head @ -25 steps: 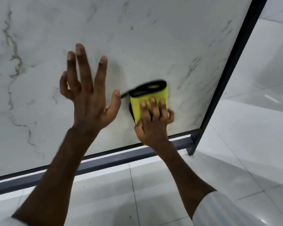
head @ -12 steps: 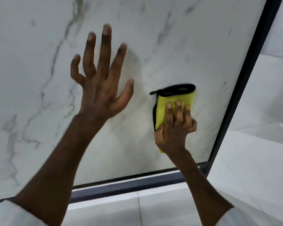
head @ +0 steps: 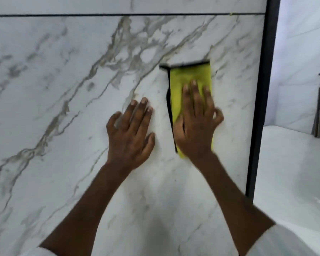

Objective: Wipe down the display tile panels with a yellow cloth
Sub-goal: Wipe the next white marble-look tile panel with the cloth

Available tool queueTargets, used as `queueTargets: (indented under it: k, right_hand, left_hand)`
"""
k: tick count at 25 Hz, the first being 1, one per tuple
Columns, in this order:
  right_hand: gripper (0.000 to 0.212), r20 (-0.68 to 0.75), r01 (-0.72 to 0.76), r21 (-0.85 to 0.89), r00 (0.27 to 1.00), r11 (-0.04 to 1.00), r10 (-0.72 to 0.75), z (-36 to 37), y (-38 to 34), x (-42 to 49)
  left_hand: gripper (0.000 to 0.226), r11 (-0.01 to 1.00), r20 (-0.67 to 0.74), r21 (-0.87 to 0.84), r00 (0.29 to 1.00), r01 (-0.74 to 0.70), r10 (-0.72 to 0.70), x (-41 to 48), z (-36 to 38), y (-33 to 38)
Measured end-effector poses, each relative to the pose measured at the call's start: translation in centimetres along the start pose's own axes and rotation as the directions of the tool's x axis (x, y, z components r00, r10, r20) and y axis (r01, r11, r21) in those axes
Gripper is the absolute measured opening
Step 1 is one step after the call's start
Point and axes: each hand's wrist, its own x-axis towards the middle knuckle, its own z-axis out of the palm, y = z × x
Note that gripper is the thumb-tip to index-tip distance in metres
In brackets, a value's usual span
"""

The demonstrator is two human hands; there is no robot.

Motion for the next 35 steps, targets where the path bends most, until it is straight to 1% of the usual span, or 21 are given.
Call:
queueTargets:
  k: [2,4,6,8,10,12,13,14,17,20,22,24,26,28,29,31,33,35]
  right_hand:
    - [0.073,0.067,-0.006,-0.008,0.998,1.0,0.007,-0.3,-0.1,-6.2]
    - [0.077,0.109,0.014,-0.02,0.994,1.0,-0.012,-0.6,-0.3,-8.5]
    - [0.076,0.095,0.057,-0.014,0.994,0.998,-0.055,-0.3,-0.6,-3.8]
    - [0.072,0.03,0.076,-0.04,0.997,0.996,-0.075,0.1,-1.1,5.1]
    - [0.071,-0.012,-0.006,-0.057,1.0,0.998,0.006,0.2,-1.4,13.9]
    - [0.072,-0.021,-0.115,-0.027,0.993,0.993,0.115,0.1,-1.1,19.0]
    - [0.073,-0.001,-0.135,-0.006,0.991,0.991,0.135,0.1,-0.7,19.8]
    - [0.074,0.011,-0.12,-0.001,0.993,0.993,0.12,0.2,-0.2,19.6]
    - [0.073,-0.027,-0.037,-0.039,0.999,0.999,0.036,0.3,2.2,15.6]
    - [0.073,-0.025,-0.048,-0.044,0.999,0.998,0.047,0.6,4.2,7.2]
    - [0.075,0.013,-0.044,-0.049,0.999,0.998,0.045,0.2,5.1,0.2]
    - [0.078,0.094,-0.016,-0.082,0.995,0.997,0.024,-0.6,5.6,-5.0]
    - [0.078,0.142,0.017,-0.064,0.99,0.998,-0.008,-0.9,5.8,-4.8]
    - [0.076,0.118,0.022,-0.059,0.993,0.998,-0.015,-0.7,5.7,-0.4]
    - [0.076,0.103,-0.005,-0.041,0.995,0.999,0.009,-0.7,5.4,2.1]
    - [0.075,0.063,-0.046,-0.02,0.997,0.999,0.047,-0.7,5.3,4.5]
    - [0.075,0.014,-0.023,-0.018,1.0,1.0,0.023,-0.3,5.9,2.7]
    - [0.077,0.01,-0.022,-0.028,1.0,0.999,0.023,0.1,6.8,-2.6]
  left_hand:
    - [0.062,1.0,-0.004,-0.009,1.0,0.011,-0.011,0.1,0.0,0.1]
    - [0.063,0.999,0.004,-0.026,1.0,0.029,-0.029,0.0,0.1,0.6]
    - [0.06,0.997,-0.002,-0.073,1.0,0.03,-0.031,0.2,-0.2,0.6]
    - [0.053,0.983,-0.045,-0.18,0.998,0.028,-0.037,1.8,-0.9,0.1]
    - [0.054,0.974,-0.091,-0.223,0.994,0.043,-0.065,4.7,-1.3,0.1]
    - [0.06,0.984,-0.109,-0.17,0.991,0.058,-0.078,7.7,-0.7,0.9]
    - [0.064,0.991,-0.103,-0.124,0.993,0.051,-0.064,8.7,-0.2,1.3]
    - [0.067,0.996,-0.098,-0.083,0.994,0.035,-0.043,9.1,0.4,1.7]
    - [0.068,1.0,-0.119,-0.026,0.993,0.013,-0.016,8.4,1.8,2.1]
    - [0.067,1.0,-0.099,-0.008,0.995,0.021,-0.022,8.6,1.6,2.1]
    - [0.063,0.998,-0.1,-0.054,0.995,-0.028,0.023,8.5,1.3,2.2]
    - [0.062,0.983,-0.096,-0.17,0.994,-0.072,0.057,6.3,0.4,3.6]
    - [0.066,0.973,-0.053,-0.223,0.997,-0.058,0.047,2.4,-0.1,5.8]
    - [0.074,0.978,0.052,-0.2,0.996,-0.058,0.07,-1.0,0.4,7.6]
    - [0.077,0.981,0.09,-0.178,0.991,-0.08,0.097,-2.1,1.0,7.9]
    - [0.076,0.984,0.106,-0.143,0.986,-0.11,0.126,-2.8,2.1,8.1]
    - [0.073,0.987,0.091,-0.112,0.988,-0.112,0.122,-2.8,2.6,8.2]
    - [0.073,0.988,0.081,-0.106,0.99,-0.108,0.117,-3.1,2.8,8.5]
